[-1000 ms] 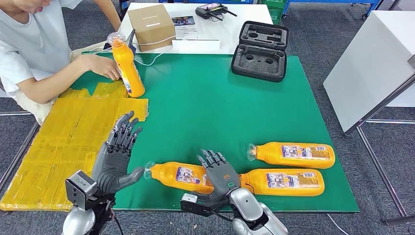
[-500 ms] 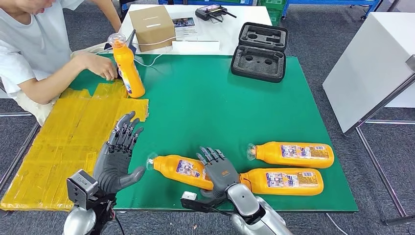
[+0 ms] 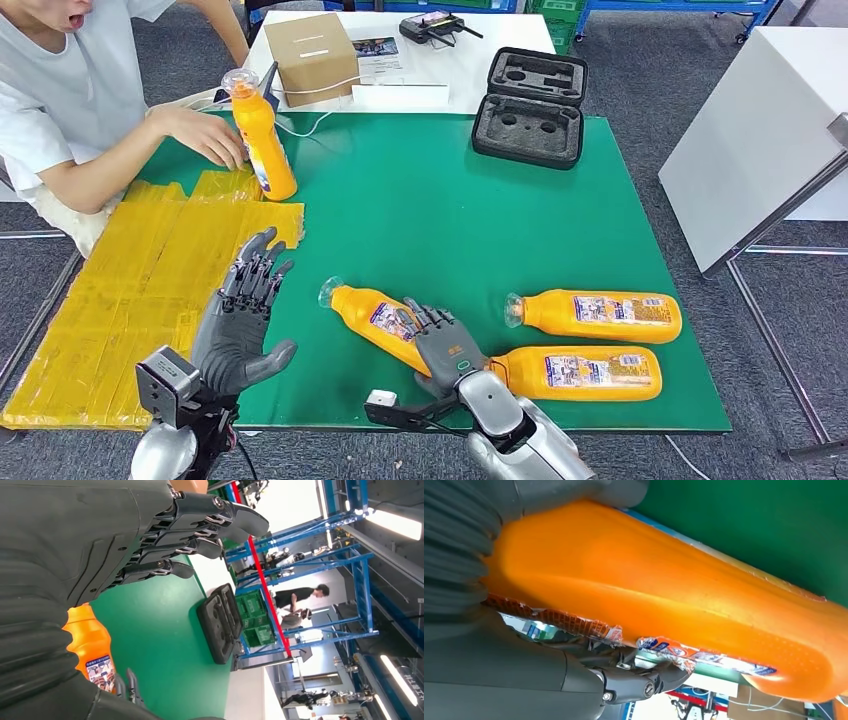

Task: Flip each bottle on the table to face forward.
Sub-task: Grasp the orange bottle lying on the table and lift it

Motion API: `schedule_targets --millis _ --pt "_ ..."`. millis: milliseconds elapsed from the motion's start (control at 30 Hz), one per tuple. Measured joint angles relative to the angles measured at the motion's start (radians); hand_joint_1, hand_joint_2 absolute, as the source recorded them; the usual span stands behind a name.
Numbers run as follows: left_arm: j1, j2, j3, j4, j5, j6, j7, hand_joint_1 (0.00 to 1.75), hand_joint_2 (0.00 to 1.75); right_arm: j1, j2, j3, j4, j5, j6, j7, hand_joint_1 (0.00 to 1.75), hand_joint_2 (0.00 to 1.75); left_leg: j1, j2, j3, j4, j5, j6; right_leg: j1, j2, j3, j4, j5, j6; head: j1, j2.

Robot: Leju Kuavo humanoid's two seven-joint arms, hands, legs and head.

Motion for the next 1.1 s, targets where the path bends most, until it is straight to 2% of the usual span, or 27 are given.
schedule_targets --millis 500,900,1067,1100 --pt "0.000 -0.002 0.000 0.005 0.010 0.002 0.000 0.00 1.75 -0.038 -0.009 0.005 0.030 -0.041 0.015 -0.018 1.66 1.75 0.000 0.000 0.003 0.000 0.000 0.000 0.000 0.000 0.000 0.000 0.000 0.000 0.000 0.000" --pt "-0.002 -0.002 0.000 0.010 0.016 0.002 0.000 0.00 1.75 -0.062 -0.012 0.008 0.050 -0.096 0.037 -0.025 1.53 1.75 0.000 0.001 0.004 0.000 0.000 0.000 0.000 0.000 0.000 0.000 -0.001 -0.001 0.000 0.000" --pt "-0.005 -0.002 0.000 0.013 0.021 0.001 0.000 0.00 1.75 -0.091 -0.013 0.009 0.093 -0.122 0.032 -0.030 1.75 1.75 0.000 0.001 0.005 0.000 0.000 0.000 0.000 0.000 0.001 0.000 -0.001 -0.002 0.000 0.000" --pt "-0.006 -0.002 0.000 0.013 0.022 0.001 0.000 0.00 1.75 -0.096 -0.012 0.009 0.102 -0.119 0.018 -0.029 1.75 1.75 0.000 0.001 0.005 0.000 0.000 0.000 0.000 0.000 0.001 0.000 -0.001 -0.002 0.000 0.000"
